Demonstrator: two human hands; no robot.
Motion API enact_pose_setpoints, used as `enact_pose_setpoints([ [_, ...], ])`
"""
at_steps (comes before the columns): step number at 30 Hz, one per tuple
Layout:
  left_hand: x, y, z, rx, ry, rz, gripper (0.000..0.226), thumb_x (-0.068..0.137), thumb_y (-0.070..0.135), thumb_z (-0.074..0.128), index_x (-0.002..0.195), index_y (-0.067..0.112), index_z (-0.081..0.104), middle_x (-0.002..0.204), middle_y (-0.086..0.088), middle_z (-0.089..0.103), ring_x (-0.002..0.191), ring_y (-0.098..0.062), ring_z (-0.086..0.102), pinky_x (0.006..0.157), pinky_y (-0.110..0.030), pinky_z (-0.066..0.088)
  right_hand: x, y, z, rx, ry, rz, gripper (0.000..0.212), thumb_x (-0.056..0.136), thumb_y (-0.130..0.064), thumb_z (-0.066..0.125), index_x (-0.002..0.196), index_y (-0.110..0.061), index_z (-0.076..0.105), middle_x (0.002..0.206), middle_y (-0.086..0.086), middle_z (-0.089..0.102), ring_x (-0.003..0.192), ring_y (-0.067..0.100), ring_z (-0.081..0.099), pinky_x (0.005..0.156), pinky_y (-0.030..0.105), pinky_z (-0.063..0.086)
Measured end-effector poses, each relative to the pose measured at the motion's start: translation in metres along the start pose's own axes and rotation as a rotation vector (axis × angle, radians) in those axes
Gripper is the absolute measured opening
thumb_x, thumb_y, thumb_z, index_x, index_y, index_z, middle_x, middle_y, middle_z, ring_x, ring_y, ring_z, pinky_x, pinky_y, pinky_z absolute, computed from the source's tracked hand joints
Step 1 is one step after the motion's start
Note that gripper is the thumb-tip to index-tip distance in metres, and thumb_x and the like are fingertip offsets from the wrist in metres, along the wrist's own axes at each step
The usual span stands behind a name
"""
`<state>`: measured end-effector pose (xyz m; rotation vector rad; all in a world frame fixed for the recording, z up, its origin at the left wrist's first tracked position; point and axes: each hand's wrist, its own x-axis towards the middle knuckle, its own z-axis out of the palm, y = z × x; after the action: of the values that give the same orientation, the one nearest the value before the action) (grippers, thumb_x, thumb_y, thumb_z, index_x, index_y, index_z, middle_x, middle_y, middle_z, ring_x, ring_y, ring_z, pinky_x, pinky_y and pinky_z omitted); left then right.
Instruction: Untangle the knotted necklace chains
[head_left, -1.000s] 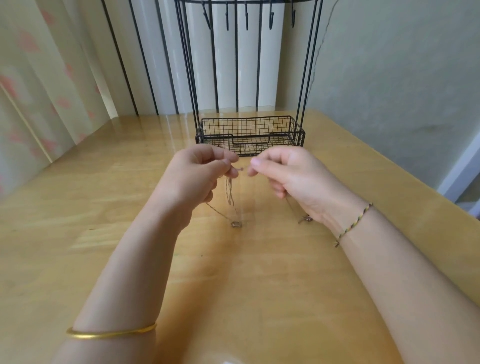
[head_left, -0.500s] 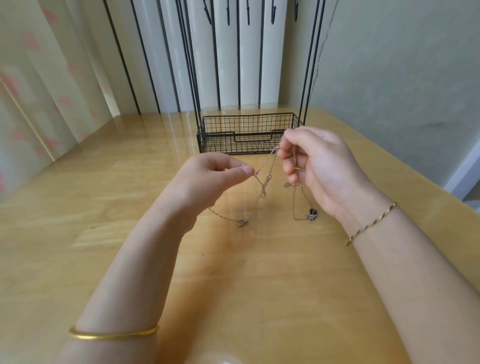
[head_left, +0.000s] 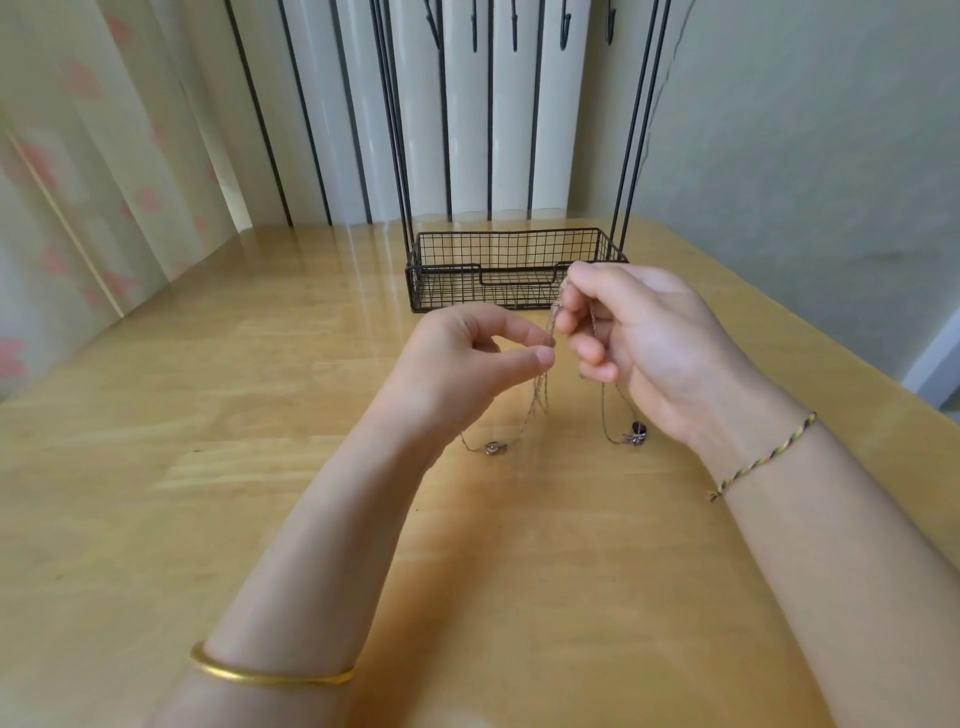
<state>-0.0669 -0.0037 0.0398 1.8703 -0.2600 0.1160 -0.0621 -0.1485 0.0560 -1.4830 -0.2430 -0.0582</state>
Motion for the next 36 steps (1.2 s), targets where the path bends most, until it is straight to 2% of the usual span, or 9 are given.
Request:
enact_pose_setpoints([
  [6, -0.001, 0.002, 0.000, -0.025, -0.003, 0.017, 0.008, 0.083, 0.015, 0.071, 0.077, 0.016, 0.067, 0.053, 0.007, 0.032, 0.043, -0.003, 0.026, 0.041, -0.015, 0.024, 0.000, 0.000, -0.001, 0.023, -0.043, 0.045, 0.030, 0.095, -0.014, 0.044, 0.065, -0.012, 0.050, 0.060, 0.002, 0.051, 0.045, 0.011, 0.033, 0.038, 0.020, 0.021],
  [11, 0.000, 0.004, -0.006, -0.048, 0.038, -0.016, 0.013, 0.083, 0.019, 0.071, 0.072, 0.019, 0.064, 0.071, -0.005, 0.045, 0.056, -0.008, 0.033, 0.044, -0.014, 0.029, 0.002, -0.002, -0.006, -0.005, 0.009, 0.053, 0.030, 0.092, -0.012, 0.044, 0.063, -0.013, 0.046, 0.057, 0.000, 0.048, 0.045, 0.011, 0.031, 0.037, 0.020, 0.020],
  [16, 0.000, 0.005, -0.014, -0.068, 0.082, -0.065, 0.016, 0.085, 0.021, 0.068, 0.071, 0.022, 0.062, 0.062, 0.015, 0.053, 0.056, 0.001, 0.043, 0.055, -0.015, 0.037, 0.003, -0.001, -0.010, -0.073, 0.068, 0.064, 0.030, 0.091, -0.010, 0.045, 0.061, -0.014, 0.045, 0.057, 0.000, 0.046, 0.045, 0.011, 0.030, 0.038, 0.021, 0.019],
  [21, 0.001, 0.006, -0.016, -0.076, 0.096, -0.116, 0.015, 0.085, 0.019, 0.064, 0.071, 0.023, 0.062, 0.079, 0.010, 0.061, 0.076, -0.007, 0.050, 0.066, -0.024, 0.039, 0.003, 0.002, -0.008, -0.184, 0.099, 0.047, 0.031, 0.089, -0.008, 0.046, 0.058, -0.014, 0.047, 0.058, 0.001, 0.047, 0.044, 0.010, 0.034, 0.040, 0.022, 0.022],
  [25, 0.003, 0.004, -0.019, -0.064, 0.079, -0.157, 0.019, 0.084, 0.020, 0.064, 0.067, 0.026, 0.064, 0.094, 0.005, 0.067, 0.101, -0.014, 0.057, 0.085, -0.033, 0.039, 0.003, 0.005, -0.008, -0.286, 0.112, -0.002, 0.030, 0.091, -0.011, 0.051, 0.061, -0.013, 0.052, 0.058, -0.002, 0.051, 0.044, 0.008, 0.038, 0.039, 0.019, 0.027],
  [27, 0.003, 0.004, -0.020, -0.055, 0.082, -0.175, 0.019, 0.086, 0.019, 0.062, 0.067, 0.025, 0.062, 0.099, 0.004, 0.069, 0.107, -0.015, 0.057, 0.088, -0.035, 0.037, 0.003, 0.006, -0.008, -0.329, 0.104, -0.025, 0.028, 0.093, -0.014, 0.053, 0.064, -0.013, 0.055, 0.060, -0.004, 0.053, 0.044, 0.006, 0.038, 0.039, 0.016, 0.028],
  [29, 0.003, 0.005, -0.021, -0.069, 0.056, -0.178, 0.019, 0.089, 0.017, 0.058, 0.071, 0.022, 0.060, 0.096, 0.001, 0.073, 0.101, -0.014, 0.063, 0.088, -0.032, 0.036, 0.002, 0.006, -0.008, -0.375, 0.103, -0.051, 0.027, 0.093, -0.015, 0.054, 0.066, -0.014, 0.058, 0.062, -0.007, 0.055, 0.042, 0.001, 0.040, 0.041, 0.011, 0.030],
  [32, 0.000, 0.009, -0.022, -0.108, 0.015, -0.167, 0.016, 0.092, 0.014, 0.055, 0.076, 0.017, 0.057, 0.078, 0.000, 0.073, 0.079, -0.011, 0.069, 0.091, -0.033, 0.036, 0.002, 0.005, -0.009, -0.442, 0.124, -0.078, 0.025, 0.092, -0.018, 0.056, 0.069, -0.017, 0.062, 0.064, -0.008, 0.055, 0.043, -0.007, 0.046, 0.048, 0.004, 0.032],
  [36, 0.000, 0.010, -0.023, -0.114, 0.013, -0.158, 0.014, 0.092, 0.014, 0.056, 0.078, 0.016, 0.060, 0.068, 0.003, 0.069, 0.071, -0.014, 0.066, 0.095, -0.038, 0.044, 0.002, 0.005, -0.010, -0.459, 0.141, -0.093, 0.023, 0.092, -0.019, 0.058, 0.070, -0.017, 0.065, 0.058, -0.012, 0.051, 0.043, -0.007, 0.044, 0.046, 0.004, 0.031],
])
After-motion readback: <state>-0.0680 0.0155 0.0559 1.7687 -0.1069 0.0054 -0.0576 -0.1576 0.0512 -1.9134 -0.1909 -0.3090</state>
